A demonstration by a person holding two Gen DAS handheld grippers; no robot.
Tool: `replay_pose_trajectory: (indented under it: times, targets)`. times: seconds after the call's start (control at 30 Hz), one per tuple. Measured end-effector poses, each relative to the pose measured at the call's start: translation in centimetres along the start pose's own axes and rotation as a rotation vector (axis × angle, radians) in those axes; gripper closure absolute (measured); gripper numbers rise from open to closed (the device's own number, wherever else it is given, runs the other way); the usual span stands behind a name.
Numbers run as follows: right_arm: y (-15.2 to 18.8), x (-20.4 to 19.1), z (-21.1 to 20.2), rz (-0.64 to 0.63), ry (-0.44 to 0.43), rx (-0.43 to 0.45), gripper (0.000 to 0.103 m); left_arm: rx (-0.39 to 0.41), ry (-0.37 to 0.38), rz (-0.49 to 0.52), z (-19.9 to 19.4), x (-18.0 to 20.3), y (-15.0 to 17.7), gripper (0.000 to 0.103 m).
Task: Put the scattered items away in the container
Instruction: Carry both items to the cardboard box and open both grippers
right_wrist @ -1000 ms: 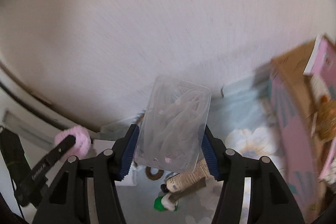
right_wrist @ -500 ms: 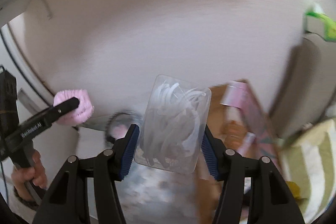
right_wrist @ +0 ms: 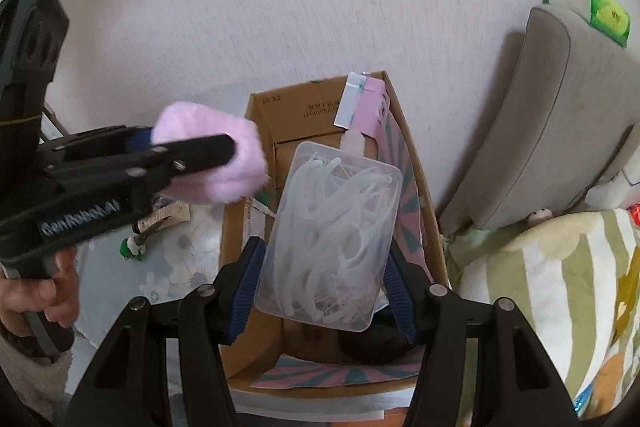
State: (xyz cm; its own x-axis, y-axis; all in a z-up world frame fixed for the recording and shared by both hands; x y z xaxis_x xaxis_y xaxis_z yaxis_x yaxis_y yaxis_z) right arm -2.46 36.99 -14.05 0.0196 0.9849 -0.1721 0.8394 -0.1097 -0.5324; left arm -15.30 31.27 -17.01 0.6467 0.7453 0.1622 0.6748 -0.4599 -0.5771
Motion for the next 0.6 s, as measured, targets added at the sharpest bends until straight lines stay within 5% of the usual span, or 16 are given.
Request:
replay_pose_trajectory:
  times: [0.27, 0.43, 0.6]
  targets:
    - [1.0, 1.5, 2.7, 0.0, -0.024, -0.06, 0.049, -0.027, -0.009, -0.002, 2.0, 0.5, -0.5, 0.071]
    - [1.1, 2.5, 3.6, 0.043, -0.006, -0.074, 0.046, -0.059, 0.016, -0.065, 2.6, 0.0, -0.5, 0.026]
    - [0.8, 2.5, 3.3, 0.006, 0.003, -0.05, 0.044, -0.029, 0.003, -0.09, 1.3, -1.2, -0.5, 0.023]
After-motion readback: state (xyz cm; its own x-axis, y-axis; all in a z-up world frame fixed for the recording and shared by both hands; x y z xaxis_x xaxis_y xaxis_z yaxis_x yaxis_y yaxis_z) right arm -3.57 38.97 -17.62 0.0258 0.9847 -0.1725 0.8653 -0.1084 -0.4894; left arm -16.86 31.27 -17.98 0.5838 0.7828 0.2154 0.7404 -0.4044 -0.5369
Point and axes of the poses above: each gripper's, at about its wrist camera, not at the fingertips, and z roughly the way its jaws point, x to its right, y to its underside, the point moved 4 cm from there along z, roughly the way its jaws point
